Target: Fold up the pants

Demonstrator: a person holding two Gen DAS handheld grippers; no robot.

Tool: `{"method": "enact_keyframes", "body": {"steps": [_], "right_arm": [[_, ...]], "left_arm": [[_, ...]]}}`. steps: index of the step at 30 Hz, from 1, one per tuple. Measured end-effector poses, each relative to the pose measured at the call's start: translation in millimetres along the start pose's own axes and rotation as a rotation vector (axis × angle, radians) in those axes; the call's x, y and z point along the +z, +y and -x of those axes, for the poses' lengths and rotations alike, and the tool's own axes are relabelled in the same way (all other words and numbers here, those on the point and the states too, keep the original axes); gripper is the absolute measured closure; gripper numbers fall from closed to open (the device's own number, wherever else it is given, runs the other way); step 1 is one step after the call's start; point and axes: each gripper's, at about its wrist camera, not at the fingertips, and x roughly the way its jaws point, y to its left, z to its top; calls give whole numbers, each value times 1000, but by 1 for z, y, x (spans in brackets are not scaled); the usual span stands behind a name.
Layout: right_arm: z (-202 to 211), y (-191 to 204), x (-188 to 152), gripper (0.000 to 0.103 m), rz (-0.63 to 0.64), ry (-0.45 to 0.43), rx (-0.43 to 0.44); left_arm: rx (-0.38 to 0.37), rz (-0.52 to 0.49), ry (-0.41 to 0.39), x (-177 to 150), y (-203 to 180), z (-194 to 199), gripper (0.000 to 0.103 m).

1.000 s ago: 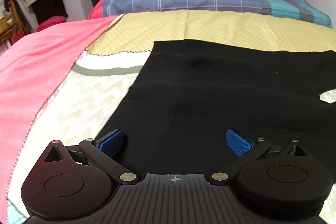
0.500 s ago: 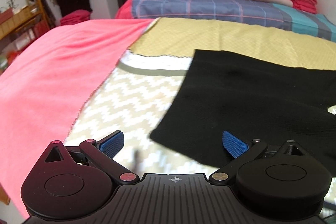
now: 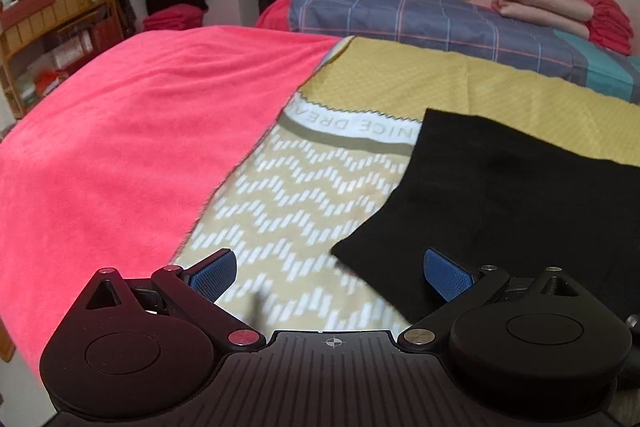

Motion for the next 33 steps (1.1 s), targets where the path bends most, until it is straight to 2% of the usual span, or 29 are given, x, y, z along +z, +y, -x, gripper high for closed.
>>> {"method": "enact_keyframes", "body": {"steps": [1, 2, 3, 6, 8, 9, 10, 11, 12, 14, 15, 17, 19, 21, 22, 24, 25, 26, 28, 30, 31, 32, 33], "right_arm": [[3, 1, -2, 63, 12, -12, 9], [7, 3, -4, 50, 27, -16, 29], [12, 3, -6, 50, 36, -15, 50], [35, -29, -9, 52, 9, -21, 92], [51, -57, -17, 44, -71, -17, 59], [54, -73, -25, 42, -117, 10, 13], [52, -91, -32, 42, -165, 79, -48], [49, -107, -46, 38, -226, 190, -96], [59, -126, -64, 38, -331, 219, -67], [87, -157, -91, 38, -538, 250, 60], [103, -163, -99, 39, -572, 256, 53], [136, -174, -112, 38, -624, 250, -24], [173, -188, -130, 31, -698, 179, -148], [204, -207, -152, 31, -782, 131, -348], [216, -216, -163, 31, -797, 126, -483], [231, -236, -185, 35, -826, 164, -727], [235, -248, -195, 41, -858, 177, -785], [237, -258, -207, 43, -893, 185, -801], [235, -271, -227, 47, -926, 219, -779], [222, -270, -245, 51, -927, 261, -704], [219, -260, -245, 64, -865, 237, -722], [215, -253, -242, 84, -810, 246, -715], [220, -249, -242, 98, -819, 254, -722]], "left_arm": [[-16, -3, -4, 2, -5, -2, 0], [-31, -11, -6, 2, -10, -5, 0], [-41, -22, -3, 2, -16, -10, 0], [-66, -73, 42, -4, -33, -29, 0], [-58, -101, 75, -11, -39, -41, 0], [-67, -94, 67, -14, -37, -42, 0], [-79, -80, 64, -16, -34, -42, 0], [-93, -67, 71, -15, -29, -41, 0], [-108, -47, 81, -15, -23, -42, 0], [-119, -38, 88, -14, -17, -39, 0], [-117, -45, 96, -13, -17, -38, 0], [-111, -48, 114, -8, -18, -35, 0], [-122, -53, 109, -2, -22, -26, 0], [-139, -70, 69, 7, -30, -12, 0], [-151, -83, 48, 12, -36, -7, 0], [-184, -115, 16, 21, -53, -1, 0], [-198, -129, 12, 25, -63, -1, 0], [-208, -140, 15, 27, -74, -3, 0], [-242, -166, 17, 26, -97, -8, 0], [-264, -192, 44, 21, -119, -19, 0], [-272, -207, 60, 18, -129, -25, 0], [-264, -221, 84, 13, -137, -33, 0], [-247, -236, 109, 8, -143, -41, 0]]}}
